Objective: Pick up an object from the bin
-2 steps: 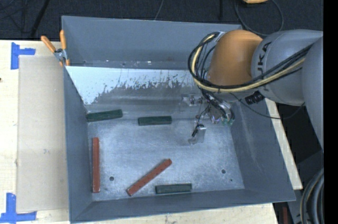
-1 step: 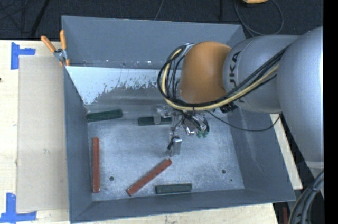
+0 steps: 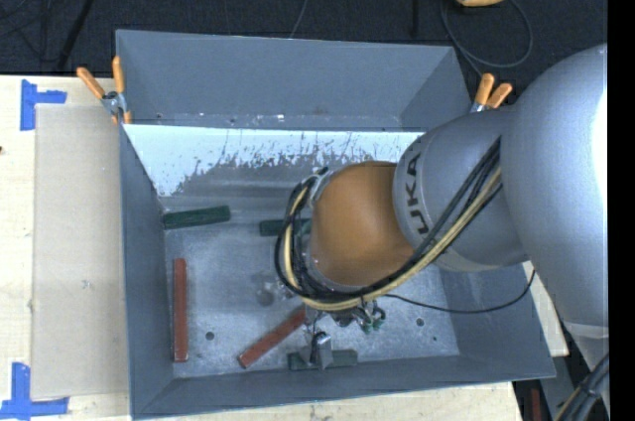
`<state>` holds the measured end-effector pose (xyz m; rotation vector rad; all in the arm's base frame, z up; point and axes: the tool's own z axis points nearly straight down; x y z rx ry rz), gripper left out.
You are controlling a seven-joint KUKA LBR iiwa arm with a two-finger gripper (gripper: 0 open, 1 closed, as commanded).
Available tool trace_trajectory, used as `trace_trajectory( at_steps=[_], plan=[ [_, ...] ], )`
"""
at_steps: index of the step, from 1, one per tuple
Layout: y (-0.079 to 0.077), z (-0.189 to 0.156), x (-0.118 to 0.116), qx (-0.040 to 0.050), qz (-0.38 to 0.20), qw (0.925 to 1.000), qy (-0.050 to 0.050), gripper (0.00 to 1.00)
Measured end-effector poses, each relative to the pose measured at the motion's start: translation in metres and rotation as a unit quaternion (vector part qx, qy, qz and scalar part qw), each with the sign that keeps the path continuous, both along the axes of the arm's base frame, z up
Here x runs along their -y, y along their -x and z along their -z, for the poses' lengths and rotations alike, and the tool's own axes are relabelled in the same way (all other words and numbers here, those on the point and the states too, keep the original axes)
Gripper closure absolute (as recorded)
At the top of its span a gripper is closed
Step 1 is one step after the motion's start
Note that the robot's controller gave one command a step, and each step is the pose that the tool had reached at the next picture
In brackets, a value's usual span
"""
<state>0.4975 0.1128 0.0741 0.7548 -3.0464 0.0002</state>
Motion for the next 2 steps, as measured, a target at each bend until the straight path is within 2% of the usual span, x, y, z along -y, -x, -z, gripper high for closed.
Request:
trace_trajectory(
  at_steps=[1, 2],
  plan=[
    [0.0, 0.0, 0.0, 0.0004, -0.001, 1.0, 0.0, 1.0],
    [0.007, -0.159, -0.012, 0.0055, -0.007, 1.0, -0.001, 1.0]
  ],
)
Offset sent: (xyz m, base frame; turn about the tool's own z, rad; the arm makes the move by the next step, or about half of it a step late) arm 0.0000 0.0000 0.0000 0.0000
